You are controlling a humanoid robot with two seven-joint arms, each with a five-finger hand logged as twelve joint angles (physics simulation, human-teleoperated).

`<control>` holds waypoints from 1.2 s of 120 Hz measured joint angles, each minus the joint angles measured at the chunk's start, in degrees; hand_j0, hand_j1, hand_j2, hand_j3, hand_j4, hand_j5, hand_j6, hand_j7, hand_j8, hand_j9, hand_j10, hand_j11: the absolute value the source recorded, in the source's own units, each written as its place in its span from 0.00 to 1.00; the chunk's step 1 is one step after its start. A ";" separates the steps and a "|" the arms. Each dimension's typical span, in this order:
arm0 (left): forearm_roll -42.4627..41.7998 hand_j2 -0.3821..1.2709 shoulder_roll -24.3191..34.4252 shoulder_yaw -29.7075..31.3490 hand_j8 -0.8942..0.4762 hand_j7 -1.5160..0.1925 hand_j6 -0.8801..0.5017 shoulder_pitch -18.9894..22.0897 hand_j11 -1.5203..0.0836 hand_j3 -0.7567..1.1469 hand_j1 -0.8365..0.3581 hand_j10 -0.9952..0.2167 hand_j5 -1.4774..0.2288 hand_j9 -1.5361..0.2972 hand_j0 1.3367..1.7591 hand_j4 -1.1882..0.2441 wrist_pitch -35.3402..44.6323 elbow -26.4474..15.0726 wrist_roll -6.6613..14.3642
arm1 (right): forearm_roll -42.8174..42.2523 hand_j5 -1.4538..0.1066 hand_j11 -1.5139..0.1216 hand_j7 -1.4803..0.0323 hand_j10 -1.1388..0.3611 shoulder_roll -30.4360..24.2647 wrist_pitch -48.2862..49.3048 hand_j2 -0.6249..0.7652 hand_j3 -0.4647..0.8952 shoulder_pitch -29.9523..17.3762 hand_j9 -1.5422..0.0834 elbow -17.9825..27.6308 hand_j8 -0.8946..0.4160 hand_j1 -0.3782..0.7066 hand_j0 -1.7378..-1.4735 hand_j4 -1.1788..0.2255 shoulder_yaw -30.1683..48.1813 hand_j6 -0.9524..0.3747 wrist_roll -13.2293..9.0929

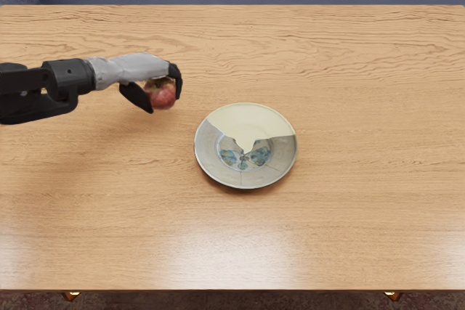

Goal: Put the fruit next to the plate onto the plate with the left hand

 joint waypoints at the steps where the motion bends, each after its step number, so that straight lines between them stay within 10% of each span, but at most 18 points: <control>1: -0.01 0.34 0.00 -0.11 0.44 0.35 0.42 -0.05 0.34 0.40 0.54 0.47 0.32 0.32 0.74 0.42 0.00 -0.27 0.00 | 0.00 0.93 0.93 0.98 0.76 0.00 0.00 0.45 0.34 0.00 0.95 0.00 0.68 0.03 0.30 0.84 0.00 0.72 0.00; 66: 0.24 0.28 -3.83 -7.35 0.45 0.30 0.44 -2.97 0.31 0.40 0.56 0.47 0.28 0.29 0.74 0.44 -0.11 -12.05 0.03 | -0.03 0.93 0.93 0.98 0.76 0.00 0.00 0.45 0.34 0.00 0.95 -0.01 0.68 0.03 0.30 0.84 0.00 0.72 0.00; 144: -1.95 0.31 -9.92 -7.65 0.36 0.47 0.35 2.17 0.50 0.40 0.56 0.40 0.45 0.45 0.75 0.46 0.14 -4.20 -0.02 | -0.02 0.93 0.93 0.98 0.76 0.00 0.00 0.45 0.34 0.00 0.95 -0.01 0.68 0.03 0.30 0.84 0.00 0.72 0.00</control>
